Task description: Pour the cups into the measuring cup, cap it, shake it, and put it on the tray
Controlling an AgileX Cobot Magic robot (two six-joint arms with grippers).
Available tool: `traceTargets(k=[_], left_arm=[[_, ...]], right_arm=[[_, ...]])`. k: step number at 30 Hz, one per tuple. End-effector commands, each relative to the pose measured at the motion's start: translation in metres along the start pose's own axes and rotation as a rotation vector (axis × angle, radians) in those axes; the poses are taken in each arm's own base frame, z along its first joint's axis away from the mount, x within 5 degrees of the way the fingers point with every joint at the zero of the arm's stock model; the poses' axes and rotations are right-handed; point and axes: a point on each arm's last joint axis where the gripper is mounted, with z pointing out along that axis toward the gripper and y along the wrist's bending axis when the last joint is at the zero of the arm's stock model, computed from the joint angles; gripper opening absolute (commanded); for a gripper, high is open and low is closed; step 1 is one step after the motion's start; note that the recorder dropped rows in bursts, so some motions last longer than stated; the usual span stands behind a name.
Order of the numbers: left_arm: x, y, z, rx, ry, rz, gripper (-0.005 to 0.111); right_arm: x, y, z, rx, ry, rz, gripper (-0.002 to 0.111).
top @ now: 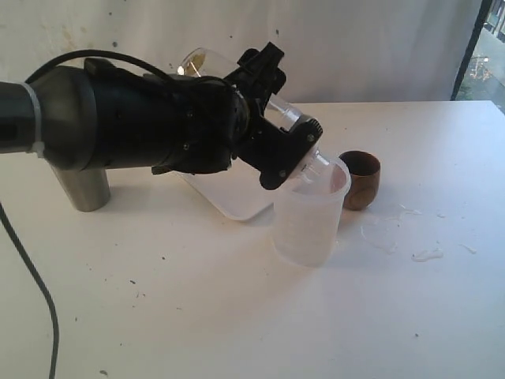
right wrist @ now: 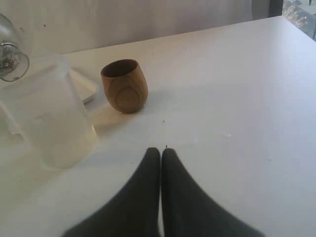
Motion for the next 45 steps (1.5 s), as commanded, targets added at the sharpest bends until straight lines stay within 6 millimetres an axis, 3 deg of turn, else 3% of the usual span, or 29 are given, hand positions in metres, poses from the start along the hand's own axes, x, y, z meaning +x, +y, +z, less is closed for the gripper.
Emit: traceTargets(k=[1, 19, 28, 31, 33, 38, 41, 42, 44, 45], left_arm=[[0.004, 0.004, -0.002, -0.035, 0.025, 0.014, 0.0], [-0.01, 0.01, -0.002, -0.1, -0.122, 0.011, 0.0], [0.028, 0.003, 0.014, -0.076, 0.057, 0.074, 0.0], [0.03, 0.003, 0.015, -0.072, 0.057, 0.047, 0.0], [0.027, 0.004, 0.014, -0.082, 0.036, -0.104, 0.0], [0.042, 0.01, -0.003, -0.08, 0.016, -0.88, 0.0], [0.057, 0.008, -0.011, -0.006, -0.204, -1.281, 0.0], [0.061, 0.006, -0.014, 0.011, -0.364, -1.398, 0.0], [0.08, -0.001, -0.007, 0.018, -0.602, -1.575, 0.0], [0.097, -0.009, 0.002, 0.037, -0.72, -1.754, 0.0]], right_arm=[[0.001, 0.0, 0.0, -0.005, -0.008, 0.002, 0.0], [0.001, 0.0, 0.0, -0.005, -0.008, 0.022, 0.0], [0.001, 0.0, 0.0, -0.005, -0.008, 0.022, 0.0], [0.001, 0.0, 0.0, -0.005, -0.008, 0.022, 0.0], [0.001, 0.0, 0.0, -0.005, -0.008, 0.022, 0.0], [0.001, 0.0, 0.0, -0.005, -0.008, 0.022, 0.0], [0.001, 0.0, 0.0, -0.005, -0.008, 0.022, 0.0], [0.001, 0.0, 0.0, -0.005, -0.008, 0.022, 0.0], [0.001, 0.0, 0.0, -0.005, -0.008, 0.022, 0.0], [0.001, 0.0, 0.0, -0.005, -0.008, 0.022, 0.0]])
